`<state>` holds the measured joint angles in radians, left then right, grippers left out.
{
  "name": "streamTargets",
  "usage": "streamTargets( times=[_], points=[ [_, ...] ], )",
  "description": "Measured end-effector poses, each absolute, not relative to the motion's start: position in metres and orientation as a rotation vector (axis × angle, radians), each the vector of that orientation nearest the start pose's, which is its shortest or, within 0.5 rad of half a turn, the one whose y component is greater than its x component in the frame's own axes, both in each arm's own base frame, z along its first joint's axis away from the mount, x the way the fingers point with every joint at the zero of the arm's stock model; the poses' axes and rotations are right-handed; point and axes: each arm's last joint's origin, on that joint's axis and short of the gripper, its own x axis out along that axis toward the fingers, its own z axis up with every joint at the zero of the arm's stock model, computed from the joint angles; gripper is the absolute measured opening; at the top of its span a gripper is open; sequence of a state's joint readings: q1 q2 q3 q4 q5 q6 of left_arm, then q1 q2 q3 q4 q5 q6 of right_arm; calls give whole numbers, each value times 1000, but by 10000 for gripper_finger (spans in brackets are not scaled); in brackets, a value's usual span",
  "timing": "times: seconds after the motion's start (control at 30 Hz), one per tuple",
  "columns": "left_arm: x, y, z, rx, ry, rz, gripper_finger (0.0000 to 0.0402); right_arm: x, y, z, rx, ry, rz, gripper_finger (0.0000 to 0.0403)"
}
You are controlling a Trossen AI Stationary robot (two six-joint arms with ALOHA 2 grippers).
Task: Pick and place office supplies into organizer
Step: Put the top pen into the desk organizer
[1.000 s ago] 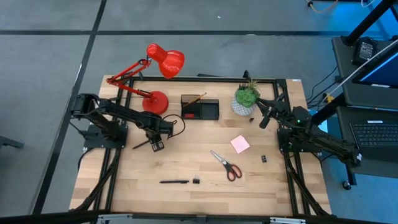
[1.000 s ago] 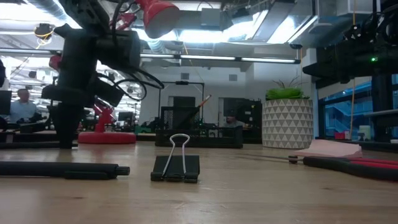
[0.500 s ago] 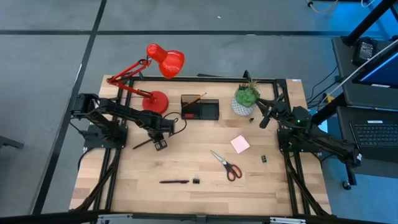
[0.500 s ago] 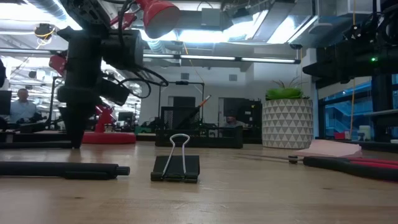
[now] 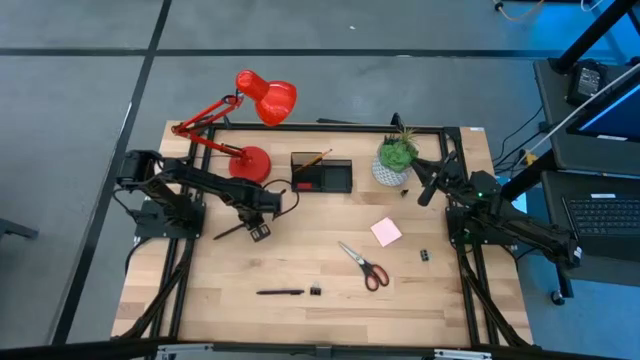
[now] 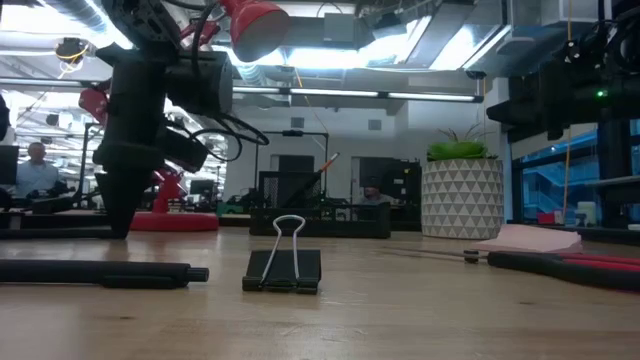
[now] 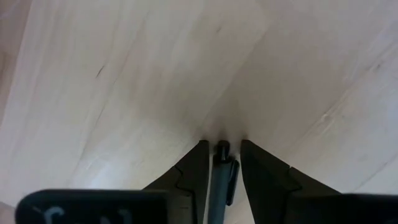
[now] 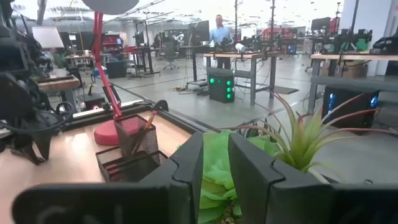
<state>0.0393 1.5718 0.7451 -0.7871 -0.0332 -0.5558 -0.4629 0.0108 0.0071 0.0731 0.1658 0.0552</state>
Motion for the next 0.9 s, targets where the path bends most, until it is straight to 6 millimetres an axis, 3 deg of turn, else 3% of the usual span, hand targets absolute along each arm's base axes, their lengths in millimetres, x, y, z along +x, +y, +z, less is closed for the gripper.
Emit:
streamTargets(
  times=[0.2,0.9],
  points=[
    [227,7,128,-377,1580,457,83,85,-48,172,64,-94,-625,80],
    [224,6,128,-420,1628,426,61,85,-48,172,61,-97,-625,80]
  ],
)
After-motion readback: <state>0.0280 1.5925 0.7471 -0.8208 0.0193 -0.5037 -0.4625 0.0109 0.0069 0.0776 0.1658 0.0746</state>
